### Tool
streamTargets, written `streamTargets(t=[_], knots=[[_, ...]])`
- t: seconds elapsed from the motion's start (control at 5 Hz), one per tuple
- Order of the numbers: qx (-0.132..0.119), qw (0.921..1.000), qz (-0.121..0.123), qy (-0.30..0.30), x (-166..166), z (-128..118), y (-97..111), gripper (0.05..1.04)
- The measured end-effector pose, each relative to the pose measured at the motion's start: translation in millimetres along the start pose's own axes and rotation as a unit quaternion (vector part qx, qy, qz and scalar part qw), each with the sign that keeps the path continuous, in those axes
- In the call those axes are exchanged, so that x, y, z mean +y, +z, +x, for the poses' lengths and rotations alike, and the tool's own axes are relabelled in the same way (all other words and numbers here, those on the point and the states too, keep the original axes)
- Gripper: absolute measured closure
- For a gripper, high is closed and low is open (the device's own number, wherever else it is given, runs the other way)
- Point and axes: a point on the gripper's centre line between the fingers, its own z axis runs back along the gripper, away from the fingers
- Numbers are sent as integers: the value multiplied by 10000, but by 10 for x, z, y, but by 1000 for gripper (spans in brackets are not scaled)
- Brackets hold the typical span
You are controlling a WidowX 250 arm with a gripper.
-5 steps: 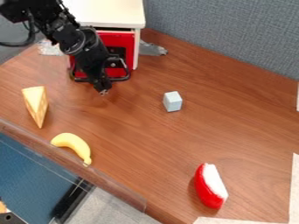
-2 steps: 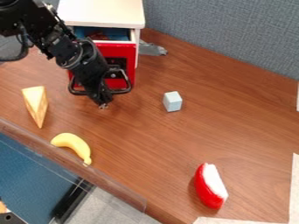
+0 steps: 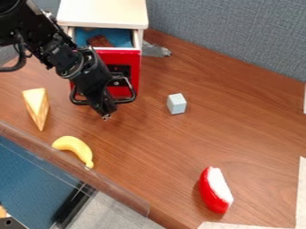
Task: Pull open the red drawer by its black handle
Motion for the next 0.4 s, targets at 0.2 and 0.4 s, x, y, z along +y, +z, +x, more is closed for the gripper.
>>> streamTargets(t=[0.2, 0.4], knots=[[24, 10000, -21, 7, -76, -32, 13, 835], [20, 10000, -27, 36, -108, -41, 19, 835]])
